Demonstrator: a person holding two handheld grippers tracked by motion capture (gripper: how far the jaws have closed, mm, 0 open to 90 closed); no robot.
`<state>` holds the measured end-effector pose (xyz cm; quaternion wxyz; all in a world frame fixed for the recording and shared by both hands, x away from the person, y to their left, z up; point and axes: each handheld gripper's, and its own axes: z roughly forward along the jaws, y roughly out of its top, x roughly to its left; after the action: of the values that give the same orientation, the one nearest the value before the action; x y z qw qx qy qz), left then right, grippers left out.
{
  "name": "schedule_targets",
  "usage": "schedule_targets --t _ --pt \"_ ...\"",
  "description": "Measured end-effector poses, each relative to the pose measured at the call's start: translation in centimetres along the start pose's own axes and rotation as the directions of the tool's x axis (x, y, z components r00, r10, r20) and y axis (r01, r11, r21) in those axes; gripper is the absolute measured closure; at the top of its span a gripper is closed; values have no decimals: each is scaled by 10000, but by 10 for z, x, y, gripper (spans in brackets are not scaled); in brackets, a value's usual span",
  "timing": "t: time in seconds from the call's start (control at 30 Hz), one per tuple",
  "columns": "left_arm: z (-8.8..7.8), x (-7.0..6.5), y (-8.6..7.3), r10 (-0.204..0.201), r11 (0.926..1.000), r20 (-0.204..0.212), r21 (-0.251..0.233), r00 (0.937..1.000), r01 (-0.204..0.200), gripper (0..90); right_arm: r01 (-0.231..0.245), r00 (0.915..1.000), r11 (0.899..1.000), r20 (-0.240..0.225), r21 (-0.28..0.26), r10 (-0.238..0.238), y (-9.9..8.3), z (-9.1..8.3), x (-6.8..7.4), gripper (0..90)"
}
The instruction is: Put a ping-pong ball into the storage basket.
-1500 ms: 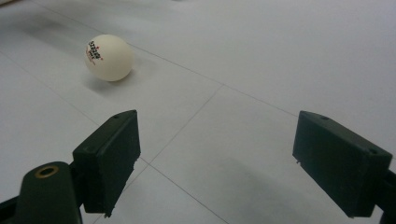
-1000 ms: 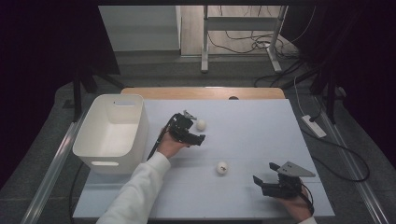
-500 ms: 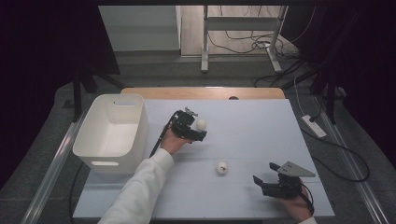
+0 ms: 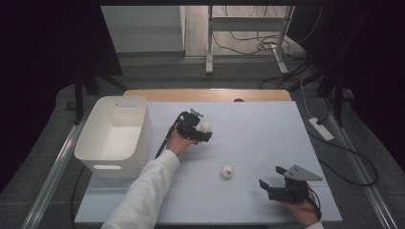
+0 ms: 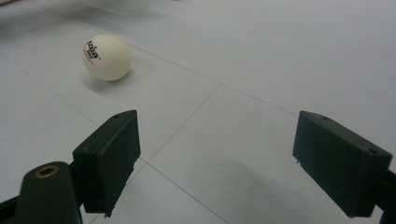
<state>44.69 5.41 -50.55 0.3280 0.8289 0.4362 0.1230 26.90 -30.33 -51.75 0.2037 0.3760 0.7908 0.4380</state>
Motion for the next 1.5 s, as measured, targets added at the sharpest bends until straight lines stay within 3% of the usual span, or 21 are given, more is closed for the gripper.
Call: schedule_targets --t 0.27,1.23,1.5 --pt "8 0 6 108 9999 -111 72 9999 -107 68 -10 10000 10000 6 -4 10 0 0 0 148" --pt "31 9 12 -133 9992 -154 364 9998 139 120 -29 10000 10000 -13 13 29 -1 -1 -1 147" --pt "34 9 15 -163 9992 168 362 9997 157 192 -72 10000 10000 -31 3 72 -1 -1 -1 148"
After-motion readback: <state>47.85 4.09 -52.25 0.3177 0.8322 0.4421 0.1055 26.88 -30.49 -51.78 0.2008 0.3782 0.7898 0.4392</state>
